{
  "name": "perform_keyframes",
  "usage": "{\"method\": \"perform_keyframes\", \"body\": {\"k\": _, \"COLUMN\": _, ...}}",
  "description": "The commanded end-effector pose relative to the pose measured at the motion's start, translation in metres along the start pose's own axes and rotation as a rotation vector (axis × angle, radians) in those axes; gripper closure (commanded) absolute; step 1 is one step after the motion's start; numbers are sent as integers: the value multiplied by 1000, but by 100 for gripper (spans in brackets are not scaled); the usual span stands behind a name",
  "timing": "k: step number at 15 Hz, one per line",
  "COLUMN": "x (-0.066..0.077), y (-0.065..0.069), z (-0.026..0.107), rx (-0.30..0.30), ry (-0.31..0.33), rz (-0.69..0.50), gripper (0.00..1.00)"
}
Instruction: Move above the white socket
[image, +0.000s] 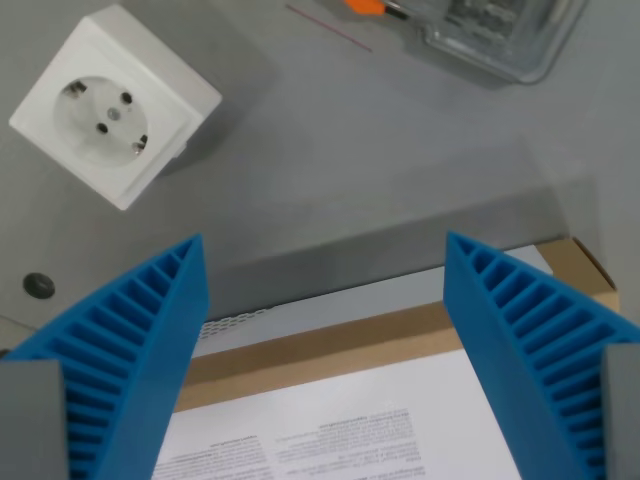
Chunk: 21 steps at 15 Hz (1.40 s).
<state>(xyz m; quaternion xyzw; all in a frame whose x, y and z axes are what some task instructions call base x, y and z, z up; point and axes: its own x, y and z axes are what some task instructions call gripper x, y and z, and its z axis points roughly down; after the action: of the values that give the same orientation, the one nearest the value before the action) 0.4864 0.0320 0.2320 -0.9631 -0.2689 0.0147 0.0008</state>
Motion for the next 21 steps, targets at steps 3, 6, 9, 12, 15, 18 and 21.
{"method": "perform_keyframes", "body": {"k": 3, "x": -1, "y": -14, "z": 12, "rx": -15, "ry": 122, "rz": -354, "gripper": 0}}
{"method": "perform_keyframes", "body": {"k": 6, "x": 0, "y": -22, "z": 16, "rx": -15, "ry": 128, "rz": -438, "gripper": 0}}
{"method": "perform_keyframes", "body": {"k": 9, "x": 2, "y": -31, "z": 22, "rx": -15, "ry": 133, "rz": -515, "gripper": 0}}
{"method": "perform_keyframes", "body": {"k": 12, "x": 5, "y": -40, "z": 28, "rx": -14, "ry": 141, "rz": -581, "gripper": 0}}
{"method": "perform_keyframes", "body": {"k": 15, "x": 9, "y": -48, "z": 34, "rx": -9, "ry": 144, "rz": -654, "gripper": 0}}
{"method": "perform_keyframes", "body": {"k": 18, "x": 12, "y": -55, "z": 39, "rx": -8, "ry": 151, "rz": -718, "gripper": 0}}
{"method": "perform_keyframes", "body": {"k": 21, "x": 14, "y": -61, "z": 43, "rx": -13, "ry": 156, "rz": -769, "gripper": 0}}
